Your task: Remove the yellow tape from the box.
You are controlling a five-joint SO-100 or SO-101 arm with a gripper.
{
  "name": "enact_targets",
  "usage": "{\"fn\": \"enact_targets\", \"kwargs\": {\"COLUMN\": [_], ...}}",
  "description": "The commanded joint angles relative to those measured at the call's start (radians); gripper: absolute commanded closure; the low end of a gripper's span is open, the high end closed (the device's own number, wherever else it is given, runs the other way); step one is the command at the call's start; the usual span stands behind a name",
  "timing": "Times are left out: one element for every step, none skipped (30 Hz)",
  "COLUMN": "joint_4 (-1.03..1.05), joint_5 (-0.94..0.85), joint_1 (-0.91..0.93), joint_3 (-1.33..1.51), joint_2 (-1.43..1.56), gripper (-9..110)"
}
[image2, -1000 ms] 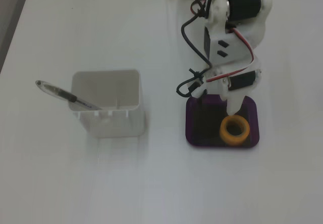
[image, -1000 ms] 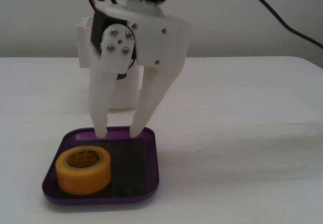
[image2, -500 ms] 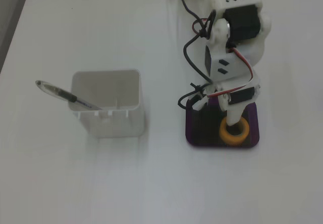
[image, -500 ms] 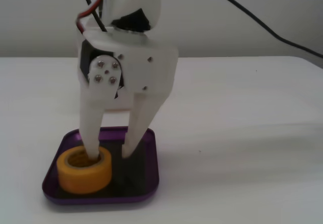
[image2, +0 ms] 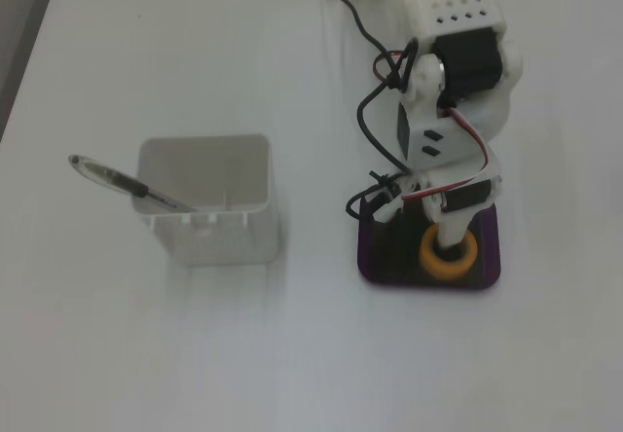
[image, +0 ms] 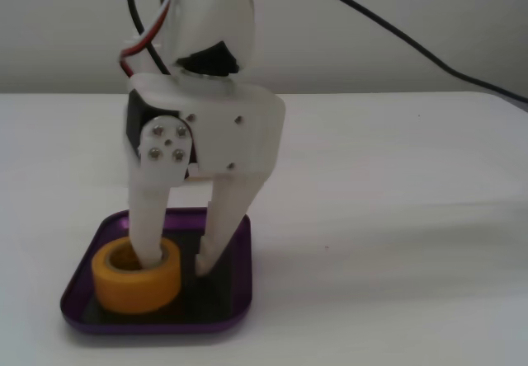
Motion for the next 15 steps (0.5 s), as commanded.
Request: {"fn": "enact_targets", "kwargs": {"joint_4": [0.008, 0.008, 0.009, 0.014, 0.035, 0.063, 0.091, 0.124, 0.166, 0.207, 0.250, 0.291, 0.334, 0.379, 0.405], "joint_5": [0.046, 0.054, 0.057, 0.060, 0.060, 0.060, 0.058, 0.060, 0.058, 0.055, 0.055, 0.055, 0.055, 0.055, 0.055], "joint_1": [-0.006, -0.006, -0.006, -0.008, -0.008, -0.008, -0.008, -0.009, -0.009, -0.006, -0.002, 0.000, 0.002, 0.002, 0.002], "joint_3": [-0.075, -0.092, -0.106, -0.117, -0.127, -0.144, -0.170, -0.207, -0.250, -0.301, -0.356, -0.413, -0.472, -0.537, -0.595], "joint_2": [0.003, 0.005, 0.012, 0.015, 0.015, 0.015, 0.017, 0.017, 0.017, 0.017, 0.017, 0.017, 0.017, 0.017, 0.018], "gripper": [102, 102, 102, 102, 102, 102, 102, 102, 102, 102, 102, 102, 102, 102, 102]}}
